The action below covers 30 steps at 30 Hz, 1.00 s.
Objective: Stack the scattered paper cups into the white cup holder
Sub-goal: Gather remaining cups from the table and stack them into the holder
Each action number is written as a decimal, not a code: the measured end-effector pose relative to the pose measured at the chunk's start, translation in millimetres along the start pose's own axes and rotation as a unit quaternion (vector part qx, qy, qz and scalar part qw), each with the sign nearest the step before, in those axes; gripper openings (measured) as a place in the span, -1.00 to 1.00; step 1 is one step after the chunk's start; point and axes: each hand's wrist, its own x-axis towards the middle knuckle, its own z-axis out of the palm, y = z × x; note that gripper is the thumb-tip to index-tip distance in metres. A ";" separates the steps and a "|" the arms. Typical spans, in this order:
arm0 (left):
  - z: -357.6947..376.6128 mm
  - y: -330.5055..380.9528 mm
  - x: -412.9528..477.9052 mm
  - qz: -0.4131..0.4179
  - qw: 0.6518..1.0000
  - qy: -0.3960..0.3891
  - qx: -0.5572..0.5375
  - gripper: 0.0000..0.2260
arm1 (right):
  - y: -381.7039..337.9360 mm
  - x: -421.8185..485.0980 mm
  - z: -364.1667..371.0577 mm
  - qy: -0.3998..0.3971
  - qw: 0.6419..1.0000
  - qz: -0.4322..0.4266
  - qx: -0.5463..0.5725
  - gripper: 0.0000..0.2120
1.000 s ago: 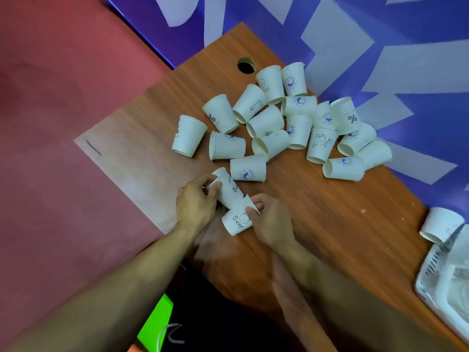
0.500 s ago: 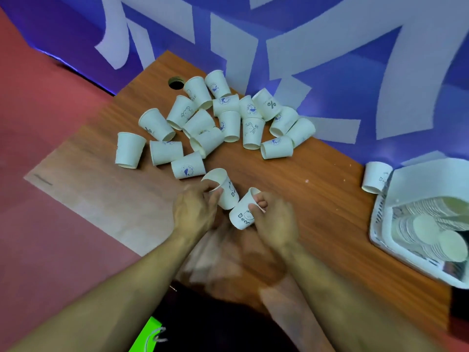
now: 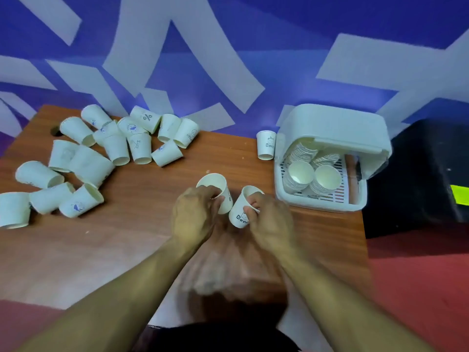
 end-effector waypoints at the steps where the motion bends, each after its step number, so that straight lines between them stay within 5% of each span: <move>1: 7.0 13.4 4.3 0.008 1.000 -0.012 0.005 -0.83 | 13.4 -0.1 -8.9 0.011 1.000 -0.002 -0.011 -0.81; 13: 64.6 130.3 64.5 0.180 0.983 0.037 0.001 -0.93 | 129.4 33.5 -89.6 0.205 0.976 -0.036 -0.071 -0.93; 19: 86.0 150.9 89.5 0.224 0.973 0.053 -0.011 -0.94 | 163.1 56.9 -95.3 0.200 0.971 -0.038 -0.123 -0.92; 30: 120.1 149.4 95.5 0.269 0.963 -0.032 0.011 -0.91 | 183.0 62.0 -76.9 0.129 0.980 -0.009 -0.150 -0.95</move>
